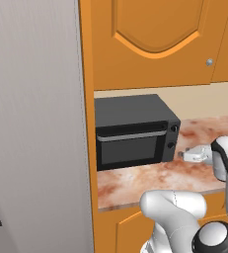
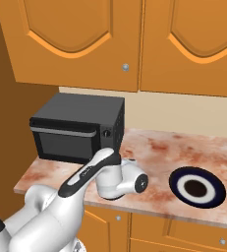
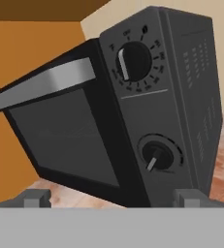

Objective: Pick up the bagel from the plate, place it on the toaster oven rack, close the door, and set the timer.

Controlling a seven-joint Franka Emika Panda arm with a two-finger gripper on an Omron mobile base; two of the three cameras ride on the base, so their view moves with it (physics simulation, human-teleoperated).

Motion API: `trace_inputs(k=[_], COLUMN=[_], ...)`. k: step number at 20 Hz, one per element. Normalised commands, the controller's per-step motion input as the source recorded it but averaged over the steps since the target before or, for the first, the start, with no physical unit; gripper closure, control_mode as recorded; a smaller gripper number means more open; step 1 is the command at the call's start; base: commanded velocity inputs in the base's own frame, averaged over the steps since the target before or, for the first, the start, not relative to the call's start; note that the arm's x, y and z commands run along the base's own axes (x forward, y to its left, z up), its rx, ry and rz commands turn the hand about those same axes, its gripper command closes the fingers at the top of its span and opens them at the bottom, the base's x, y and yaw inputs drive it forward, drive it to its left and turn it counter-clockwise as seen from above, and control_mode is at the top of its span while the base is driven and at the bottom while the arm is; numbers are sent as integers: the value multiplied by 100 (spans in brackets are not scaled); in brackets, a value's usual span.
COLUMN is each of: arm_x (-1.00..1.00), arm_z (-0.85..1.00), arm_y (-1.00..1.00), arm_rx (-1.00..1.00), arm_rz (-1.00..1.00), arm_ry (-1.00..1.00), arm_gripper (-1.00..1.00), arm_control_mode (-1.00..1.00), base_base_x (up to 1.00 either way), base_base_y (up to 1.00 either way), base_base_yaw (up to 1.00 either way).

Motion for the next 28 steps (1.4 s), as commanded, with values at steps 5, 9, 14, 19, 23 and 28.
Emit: trace_inputs(k=[5, 9, 14, 19, 23, 28], arm_x=[24, 38, 16, 0, 0, -3], arm_z=[2, 4, 1, 0, 0, 0], arm_y=[2, 1, 0, -3, 0, 0], arm_rx=[0, 1, 6, 13, 18, 17], arm_rz=[0, -1, -1, -5, -11, -11], arm_ry=[-1, 12, 16, 7, 7, 19], arm_gripper=[-100, -100, -100, -100, -100, -100], arm_control_mode=[-100, -100, -100, -100, -100, -100], base_base_x=[0, 0, 0, 0, 0, 0], base_base_y=[0, 0, 0, 0, 0, 0], base_base_yaw=[0, 0, 0, 0, 0, 0])
